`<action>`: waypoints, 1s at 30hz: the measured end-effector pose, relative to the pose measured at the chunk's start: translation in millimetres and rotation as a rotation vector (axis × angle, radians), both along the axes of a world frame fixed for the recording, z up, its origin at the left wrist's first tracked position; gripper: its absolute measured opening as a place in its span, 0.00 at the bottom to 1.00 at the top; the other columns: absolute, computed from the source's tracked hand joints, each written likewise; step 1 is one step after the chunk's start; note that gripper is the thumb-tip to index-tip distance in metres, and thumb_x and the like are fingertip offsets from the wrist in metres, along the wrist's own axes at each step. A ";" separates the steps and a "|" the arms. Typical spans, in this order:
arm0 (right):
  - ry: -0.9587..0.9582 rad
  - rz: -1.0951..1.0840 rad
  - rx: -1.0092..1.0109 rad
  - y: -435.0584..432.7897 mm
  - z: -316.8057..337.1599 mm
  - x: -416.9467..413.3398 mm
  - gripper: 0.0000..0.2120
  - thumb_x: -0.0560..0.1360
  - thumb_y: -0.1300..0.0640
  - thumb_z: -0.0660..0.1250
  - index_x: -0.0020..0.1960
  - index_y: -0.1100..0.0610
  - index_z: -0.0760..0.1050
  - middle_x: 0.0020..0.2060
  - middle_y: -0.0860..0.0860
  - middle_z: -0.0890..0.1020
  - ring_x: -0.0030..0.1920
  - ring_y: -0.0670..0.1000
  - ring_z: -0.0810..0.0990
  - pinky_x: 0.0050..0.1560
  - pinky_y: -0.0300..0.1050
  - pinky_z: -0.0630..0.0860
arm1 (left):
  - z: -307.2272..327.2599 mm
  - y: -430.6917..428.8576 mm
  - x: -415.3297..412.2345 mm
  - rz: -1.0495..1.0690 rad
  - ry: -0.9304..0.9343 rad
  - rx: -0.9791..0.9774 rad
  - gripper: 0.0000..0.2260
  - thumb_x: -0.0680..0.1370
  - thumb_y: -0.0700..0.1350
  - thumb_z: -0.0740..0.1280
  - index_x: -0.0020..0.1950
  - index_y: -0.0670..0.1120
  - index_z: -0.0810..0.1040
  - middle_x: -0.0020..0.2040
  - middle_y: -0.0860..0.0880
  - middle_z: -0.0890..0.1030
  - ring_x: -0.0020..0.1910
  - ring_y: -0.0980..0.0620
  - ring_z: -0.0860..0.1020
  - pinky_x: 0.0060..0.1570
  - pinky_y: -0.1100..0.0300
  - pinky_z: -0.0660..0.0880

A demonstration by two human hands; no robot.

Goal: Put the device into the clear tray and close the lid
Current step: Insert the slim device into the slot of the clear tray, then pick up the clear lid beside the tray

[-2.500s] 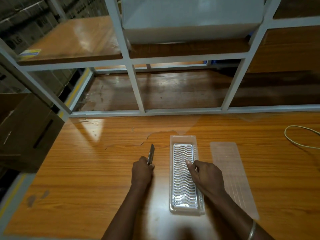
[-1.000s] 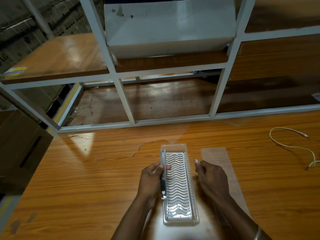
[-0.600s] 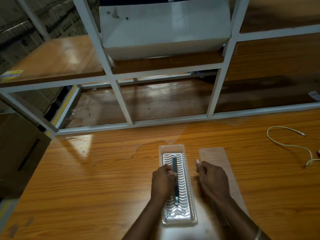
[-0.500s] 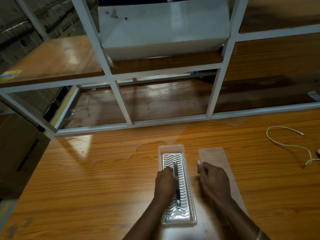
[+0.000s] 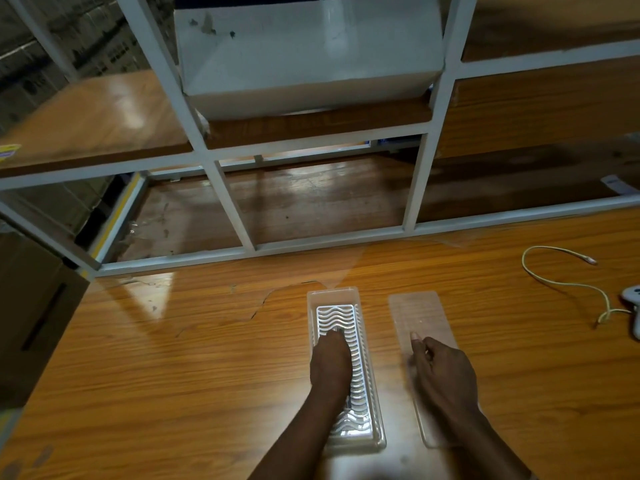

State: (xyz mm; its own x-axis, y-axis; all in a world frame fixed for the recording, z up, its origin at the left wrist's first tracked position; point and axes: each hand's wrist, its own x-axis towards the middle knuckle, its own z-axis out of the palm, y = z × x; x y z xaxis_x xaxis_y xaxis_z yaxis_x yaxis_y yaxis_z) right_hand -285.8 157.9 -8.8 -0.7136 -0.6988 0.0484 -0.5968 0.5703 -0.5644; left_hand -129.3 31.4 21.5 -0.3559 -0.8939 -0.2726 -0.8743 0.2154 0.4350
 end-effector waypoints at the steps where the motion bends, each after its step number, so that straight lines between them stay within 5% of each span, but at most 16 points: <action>1: -0.002 0.001 0.000 0.4 -0.8 0.3 0.33 0.78 0.30 0.45 0.34 0.51 0.75 0.25 0.48 0.79 0.29 0.48 0.78 0.32 0.48 0.76 | 0.0 0.1 0.7 -0.003 -0.007 -0.001 0.10 0.81 0.36 0.59 0.57 0.41 0.79 0.55 0.41 0.84 0.57 0.42 0.82 0.53 0.52 0.77; 9: -0.011 -0.015 0.045 -1.4 -8.5 -1.2 0.30 0.78 0.31 0.48 0.35 0.50 0.76 0.28 0.46 0.80 0.31 0.48 0.79 0.34 0.49 0.79 | 0.3 -0.1 4.1 -0.034 -0.038 -0.031 0.12 0.79 0.32 0.59 0.58 0.41 0.78 0.59 0.41 0.81 0.60 0.44 0.80 0.58 0.54 0.75; 13: 0.098 -0.027 0.112 -1.8 -7.0 -0.7 0.14 0.76 0.41 0.67 0.43 0.51 0.77 0.43 0.51 0.79 0.44 0.53 0.78 0.38 0.48 0.78 | 1.1 0.8 4.0 -0.064 -0.053 -0.047 0.14 0.81 0.32 0.55 0.60 0.40 0.77 0.61 0.41 0.80 0.62 0.44 0.78 0.60 0.54 0.73; 16: 0.131 -0.074 0.319 -4.5 -10.9 -0.8 0.30 0.67 0.35 0.73 0.61 0.53 0.74 0.56 0.58 0.76 0.57 0.61 0.74 0.51 0.55 0.78 | 5.0 1.2 5.1 -0.072 -0.048 -0.046 0.13 0.80 0.33 0.56 0.59 0.41 0.77 0.60 0.41 0.80 0.60 0.43 0.79 0.58 0.53 0.74; 19: 0.084 -0.090 0.459 -9.0 -5.2 1.6 0.42 0.65 0.27 0.67 0.71 0.49 0.63 0.66 0.59 0.70 0.66 0.62 0.69 0.63 0.59 0.74 | 16.4 2.3 13.2 -0.086 0.050 -0.074 0.10 0.76 0.34 0.64 0.56 0.43 0.78 0.56 0.44 0.81 0.53 0.44 0.81 0.50 0.52 0.76; 24: 0.028 -0.084 0.493 -16.7 5.6 0.1 0.45 0.63 0.26 0.69 0.72 0.48 0.61 0.66 0.58 0.70 0.65 0.60 0.70 0.58 0.54 0.77 | 24.4 0.6 46.1 0.009 0.296 -0.124 0.10 0.77 0.38 0.68 0.55 0.50 0.79 0.51 0.53 0.77 0.46 0.58 0.74 0.39 0.74 0.64; 28: 0.006 -0.109 0.481 -21.0 10.8 1.1 0.47 0.62 0.29 0.72 0.71 0.51 0.61 0.65 0.60 0.71 0.64 0.61 0.71 0.56 0.54 0.77 | 21.2 -4.3 70.1 0.173 0.396 -0.126 0.13 0.76 0.42 0.72 0.58 0.53 0.75 0.51 0.55 0.74 0.44 0.64 0.72 0.39 0.73 0.65; 30: 0.004 -0.115 0.477 -23.1 14.3 3.0 0.49 0.61 0.29 0.73 0.72 0.53 0.61 0.65 0.61 0.71 0.64 0.62 0.71 0.58 0.54 0.76 | 14.6 -9.0 78.1 0.226 0.386 -0.075 0.15 0.76 0.44 0.73 0.61 0.50 0.76 0.52 0.51 0.77 0.46 0.57 0.76 0.42 0.62 0.72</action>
